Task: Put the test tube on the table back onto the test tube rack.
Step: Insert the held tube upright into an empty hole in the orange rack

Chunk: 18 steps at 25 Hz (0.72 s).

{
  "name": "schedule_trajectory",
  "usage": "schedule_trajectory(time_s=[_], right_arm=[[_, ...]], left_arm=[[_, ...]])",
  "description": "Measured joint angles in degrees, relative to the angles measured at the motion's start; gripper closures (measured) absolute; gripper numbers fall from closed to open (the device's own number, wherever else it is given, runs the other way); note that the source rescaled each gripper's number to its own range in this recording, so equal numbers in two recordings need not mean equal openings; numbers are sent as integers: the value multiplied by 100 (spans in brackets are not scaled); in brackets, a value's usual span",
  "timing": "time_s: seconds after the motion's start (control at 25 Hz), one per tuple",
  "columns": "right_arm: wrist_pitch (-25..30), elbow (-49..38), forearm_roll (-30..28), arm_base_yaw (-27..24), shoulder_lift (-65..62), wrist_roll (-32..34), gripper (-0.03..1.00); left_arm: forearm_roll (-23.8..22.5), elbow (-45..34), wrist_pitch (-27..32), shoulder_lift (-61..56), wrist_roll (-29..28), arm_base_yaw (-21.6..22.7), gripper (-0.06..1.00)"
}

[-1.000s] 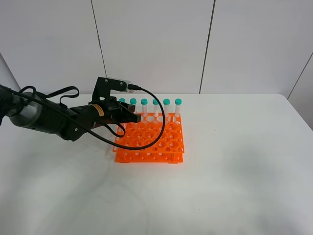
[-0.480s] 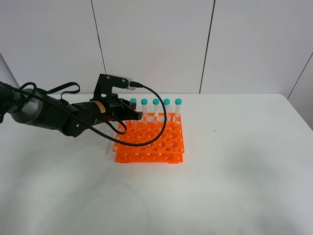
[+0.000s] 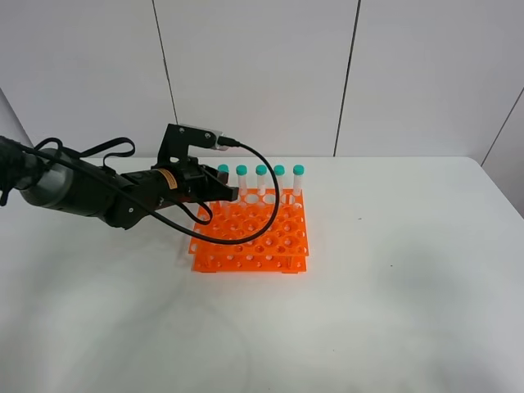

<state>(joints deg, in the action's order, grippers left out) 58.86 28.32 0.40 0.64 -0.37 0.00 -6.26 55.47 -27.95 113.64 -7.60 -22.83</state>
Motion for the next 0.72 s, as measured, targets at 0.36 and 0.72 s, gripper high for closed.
schedule_trajectory(time_s=[0.36,0.72], right_arm=[[0,0,0,0,0,0,38],[0,0,0,0,0,0,38]], left_arm=[[-6,24,15,82,0,0,94],[-11,24,15,82,0,0,94]])
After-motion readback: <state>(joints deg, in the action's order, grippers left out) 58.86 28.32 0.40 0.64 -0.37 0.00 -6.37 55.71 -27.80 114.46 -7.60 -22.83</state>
